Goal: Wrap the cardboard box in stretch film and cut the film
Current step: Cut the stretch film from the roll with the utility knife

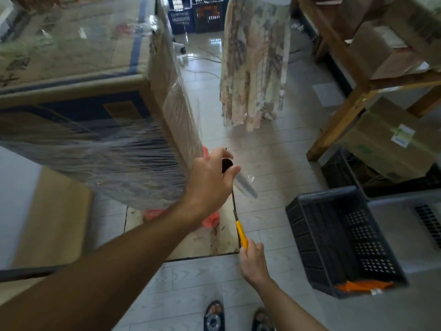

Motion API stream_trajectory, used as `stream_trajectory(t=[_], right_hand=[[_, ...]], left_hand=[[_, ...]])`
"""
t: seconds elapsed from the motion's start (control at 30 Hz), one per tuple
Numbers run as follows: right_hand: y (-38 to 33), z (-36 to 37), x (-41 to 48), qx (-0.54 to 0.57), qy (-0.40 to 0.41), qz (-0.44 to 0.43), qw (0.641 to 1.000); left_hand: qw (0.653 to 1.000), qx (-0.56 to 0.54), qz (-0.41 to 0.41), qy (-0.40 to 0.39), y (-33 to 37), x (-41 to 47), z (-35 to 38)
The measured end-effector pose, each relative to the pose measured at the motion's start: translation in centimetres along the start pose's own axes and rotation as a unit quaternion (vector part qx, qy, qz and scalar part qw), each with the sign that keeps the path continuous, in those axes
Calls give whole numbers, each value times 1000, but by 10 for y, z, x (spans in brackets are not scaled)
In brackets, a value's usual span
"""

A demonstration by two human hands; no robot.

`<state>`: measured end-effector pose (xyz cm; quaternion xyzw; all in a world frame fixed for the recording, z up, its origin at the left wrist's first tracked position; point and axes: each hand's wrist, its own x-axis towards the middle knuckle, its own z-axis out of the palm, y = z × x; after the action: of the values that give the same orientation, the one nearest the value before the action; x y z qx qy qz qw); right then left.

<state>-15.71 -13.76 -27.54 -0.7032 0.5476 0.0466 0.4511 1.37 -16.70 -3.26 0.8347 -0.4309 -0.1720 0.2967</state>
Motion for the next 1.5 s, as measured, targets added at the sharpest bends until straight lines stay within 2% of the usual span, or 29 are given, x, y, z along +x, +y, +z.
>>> stream_trajectory(t=[0.33,0.5,0.67,0.77,0.93,1.03,1.17,1.33,1.5], right_hand=[[11,77,93,35,53,21,998],[14,80,109,87,48,-34,994],[10,63,108,100,29,4,995],[8,51,93,94,57,-41,993],[-20,33,57,105,88,-176,975],[-46,28,38,86,63,-250,962],[-70,35,22,54,47,-275,959],[-86,65,10,69,29,-310,948],[-92,95,20,17,4,-298,954]], left_hand=[[999,-27,16,-8,-84,-34,39],[1000,-20,11,-11,-99,-33,45],[999,-3,21,-41,-94,-34,45],[998,6,25,-56,-95,-43,41],[997,18,15,-67,-98,-59,29],[996,16,8,-87,-96,-62,21],[995,-10,-8,-97,-102,-70,11],[996,-57,-63,-38,-135,-88,3],[992,-75,-94,-39,-178,-101,8]])
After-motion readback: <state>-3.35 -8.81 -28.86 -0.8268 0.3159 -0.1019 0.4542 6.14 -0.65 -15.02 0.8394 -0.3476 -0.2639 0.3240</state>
